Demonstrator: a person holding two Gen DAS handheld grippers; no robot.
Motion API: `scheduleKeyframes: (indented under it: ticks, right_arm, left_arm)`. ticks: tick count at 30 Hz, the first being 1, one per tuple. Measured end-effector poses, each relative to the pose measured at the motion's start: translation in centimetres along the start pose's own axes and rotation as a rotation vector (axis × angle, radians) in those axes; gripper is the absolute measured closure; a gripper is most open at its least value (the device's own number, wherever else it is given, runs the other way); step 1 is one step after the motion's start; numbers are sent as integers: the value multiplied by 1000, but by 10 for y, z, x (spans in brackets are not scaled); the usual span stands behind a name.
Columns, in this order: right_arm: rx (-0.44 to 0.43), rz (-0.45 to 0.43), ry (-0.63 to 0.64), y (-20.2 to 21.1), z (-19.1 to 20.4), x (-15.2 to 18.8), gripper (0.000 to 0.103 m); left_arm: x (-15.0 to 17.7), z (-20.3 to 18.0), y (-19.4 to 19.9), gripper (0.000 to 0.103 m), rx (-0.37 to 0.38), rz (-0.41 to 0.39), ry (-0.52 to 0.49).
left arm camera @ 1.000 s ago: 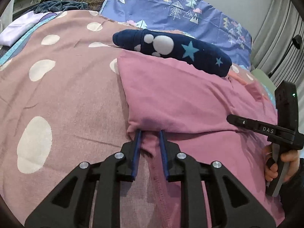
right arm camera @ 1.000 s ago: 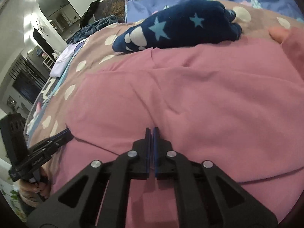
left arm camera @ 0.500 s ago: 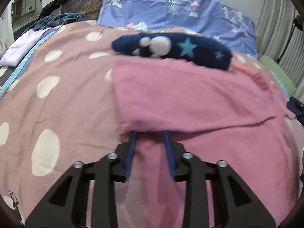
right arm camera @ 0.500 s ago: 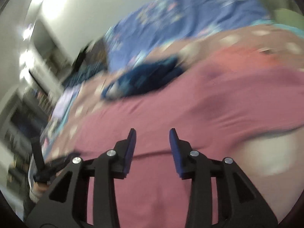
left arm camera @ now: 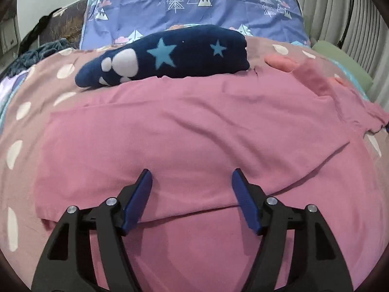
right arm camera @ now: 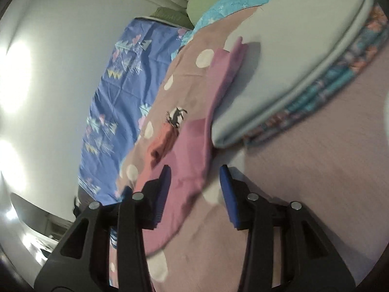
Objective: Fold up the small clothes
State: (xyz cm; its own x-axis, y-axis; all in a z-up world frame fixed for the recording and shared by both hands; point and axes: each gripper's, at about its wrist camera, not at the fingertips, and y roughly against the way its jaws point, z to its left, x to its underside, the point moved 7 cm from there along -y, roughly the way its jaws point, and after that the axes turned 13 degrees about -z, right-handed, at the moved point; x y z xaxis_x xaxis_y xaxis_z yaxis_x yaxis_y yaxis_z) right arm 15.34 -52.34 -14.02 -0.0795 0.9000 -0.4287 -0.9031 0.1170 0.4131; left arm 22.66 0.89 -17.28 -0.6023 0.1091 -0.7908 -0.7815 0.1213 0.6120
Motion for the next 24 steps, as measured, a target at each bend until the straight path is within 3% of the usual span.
scheduleKeyframes:
  ticks: [2, 4, 6, 8, 11, 13, 15, 17, 20, 22, 24]
  right_arm:
    - [26, -46, 1, -8, 1, -5, 61]
    - [70, -108, -12, -18, 0, -11, 67]
    - [114, -140, -34, -25, -4, -15, 89]
    - [123, -153, -115, -31, -11, -16, 99]
    - [39, -179, -173, -31, 9, -14, 100]
    - [-99, -150, -97, -30, 59, 3, 100]
    - [-238, -71, 15, -30, 118, 35, 100]
    - [-397, 51, 183, -28, 188, 95, 100]
    - [-571, 260, 405, -20, 252, 201, 100]
    - [-565, 387, 566, -25, 257, 268, 100]
    - [-474, 467, 709, -39, 233, 313, 94]
  left_arm:
    - [1, 2, 1, 33, 14, -4, 17]
    - [2, 5, 2, 32, 31, -6, 38]
    - [3, 5, 3, 32, 31, -8, 36]
    - [0, 1, 1, 31, 25, -8, 28]
    - [1, 2, 0, 30, 34, -9, 36]
    - [1, 2, 0, 28, 50, -9, 46]
    - [1, 2, 0, 27, 55, -9, 49]
    - [1, 1, 1, 27, 57, -13, 52]
    - [0, 4, 3, 27, 83, -24, 85]
    - [-1, 9, 6, 27, 122, -38, 136]
    - [-1, 16, 8, 27, 168, -52, 197]
